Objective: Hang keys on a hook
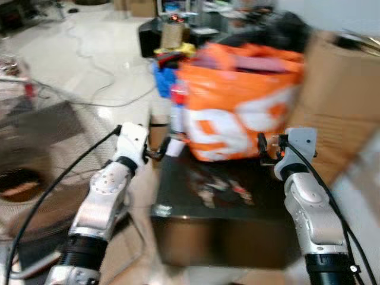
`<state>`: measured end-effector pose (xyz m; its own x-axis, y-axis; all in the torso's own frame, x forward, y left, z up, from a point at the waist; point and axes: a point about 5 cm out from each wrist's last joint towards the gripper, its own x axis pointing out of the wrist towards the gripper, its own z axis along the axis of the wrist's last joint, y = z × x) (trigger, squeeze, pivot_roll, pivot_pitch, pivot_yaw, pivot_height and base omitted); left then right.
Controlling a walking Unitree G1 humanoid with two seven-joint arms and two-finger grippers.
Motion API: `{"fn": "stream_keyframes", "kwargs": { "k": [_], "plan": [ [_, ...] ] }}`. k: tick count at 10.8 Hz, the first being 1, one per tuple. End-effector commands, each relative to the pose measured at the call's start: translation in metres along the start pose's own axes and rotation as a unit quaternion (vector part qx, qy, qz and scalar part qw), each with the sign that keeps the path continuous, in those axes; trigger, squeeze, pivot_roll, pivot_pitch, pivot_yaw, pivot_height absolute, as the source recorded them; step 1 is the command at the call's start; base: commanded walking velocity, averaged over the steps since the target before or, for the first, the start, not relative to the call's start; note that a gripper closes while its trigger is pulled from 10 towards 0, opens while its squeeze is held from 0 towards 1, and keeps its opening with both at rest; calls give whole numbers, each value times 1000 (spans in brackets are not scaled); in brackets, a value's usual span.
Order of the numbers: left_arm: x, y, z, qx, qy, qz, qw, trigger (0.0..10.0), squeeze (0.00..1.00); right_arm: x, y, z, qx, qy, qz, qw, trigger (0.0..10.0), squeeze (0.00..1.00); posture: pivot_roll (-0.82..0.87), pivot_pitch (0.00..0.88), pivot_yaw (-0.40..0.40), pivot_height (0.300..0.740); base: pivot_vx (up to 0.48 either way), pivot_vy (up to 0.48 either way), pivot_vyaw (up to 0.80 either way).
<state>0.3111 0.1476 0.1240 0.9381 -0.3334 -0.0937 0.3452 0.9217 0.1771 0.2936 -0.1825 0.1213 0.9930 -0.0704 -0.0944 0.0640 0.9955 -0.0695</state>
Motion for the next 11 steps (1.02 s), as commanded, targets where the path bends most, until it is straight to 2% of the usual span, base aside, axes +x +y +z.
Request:
{"fn": "stream_keyframes", "kwargs": {
  "k": [1,3,8,9,11],
  "plan": [
    [2,3,2,11,0,3,1000,10000,0,0,-1,1,8,5,-2,1000,10000,1000,-54,0,13,740,0,-450,0],
    [3,1,2,10,-1,2,1000,10000,0,-1,-2,0,0,2,-3,1000,10000,1000,-56,0,13,740,0,-444,0],
    [2,4,2,6,-7,7,1000,10000,0,-2,4,-1,-8,8,13,1000,10000,1000,-56,0,14,740,0,0,0],
    [1,4,2,5,-7,6,1000,10000,0,-2,4,-2,-8,9,14,1000,10000,1000,-54,0,12,740,334,0,800],
    [1,4,1,3,-5,6,1000,10000,0,-2,5,-5,-6,16,12,1000,10000,1000,-51,0,10,740,358,0,0]
  ]
}}
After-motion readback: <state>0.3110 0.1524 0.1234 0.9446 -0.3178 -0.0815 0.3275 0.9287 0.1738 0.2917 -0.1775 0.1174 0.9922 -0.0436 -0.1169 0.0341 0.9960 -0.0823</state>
